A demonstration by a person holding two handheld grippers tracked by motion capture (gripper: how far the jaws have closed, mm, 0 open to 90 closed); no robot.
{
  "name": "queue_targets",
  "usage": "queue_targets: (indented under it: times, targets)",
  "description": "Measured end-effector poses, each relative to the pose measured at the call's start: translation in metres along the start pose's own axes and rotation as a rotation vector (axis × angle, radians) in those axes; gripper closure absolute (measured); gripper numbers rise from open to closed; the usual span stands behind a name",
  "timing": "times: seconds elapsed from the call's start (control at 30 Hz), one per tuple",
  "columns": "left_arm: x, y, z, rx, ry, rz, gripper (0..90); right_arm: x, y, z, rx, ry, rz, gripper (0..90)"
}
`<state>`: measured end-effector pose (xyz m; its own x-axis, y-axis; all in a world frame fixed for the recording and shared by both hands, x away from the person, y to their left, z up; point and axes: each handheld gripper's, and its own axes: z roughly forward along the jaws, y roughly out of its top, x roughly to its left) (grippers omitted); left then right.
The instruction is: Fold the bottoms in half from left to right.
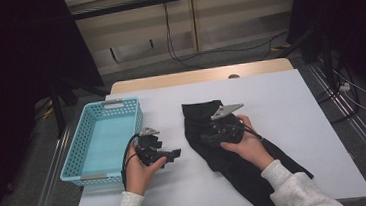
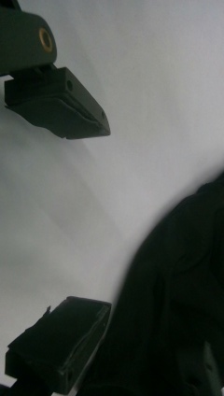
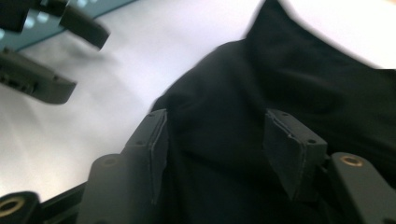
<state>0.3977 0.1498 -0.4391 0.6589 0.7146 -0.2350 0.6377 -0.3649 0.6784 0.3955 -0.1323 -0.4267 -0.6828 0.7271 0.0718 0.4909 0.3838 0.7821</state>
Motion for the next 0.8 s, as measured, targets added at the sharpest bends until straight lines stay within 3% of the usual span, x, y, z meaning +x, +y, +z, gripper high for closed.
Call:
queue_targets:
  times: [0.23,0.47,0.8]
  targets:
    - [-0.003,0.005,0.004,-0.005,-0.011,0.007,13.8,-0.022,-0.012,-0.024,-0.005,-0.063,0.061,36.3]
    - [-0.003,0.010,0.008,-0.017,-0.016,0.004,13.9,-0.033,-0.040,-0.044,0.036,-0.121,0.088,34.9]
    - [-0.001,0.016,0.009,-0.028,-0.020,0.008,13.8,-0.048,-0.066,-0.074,0.019,-0.184,0.151,33.8]
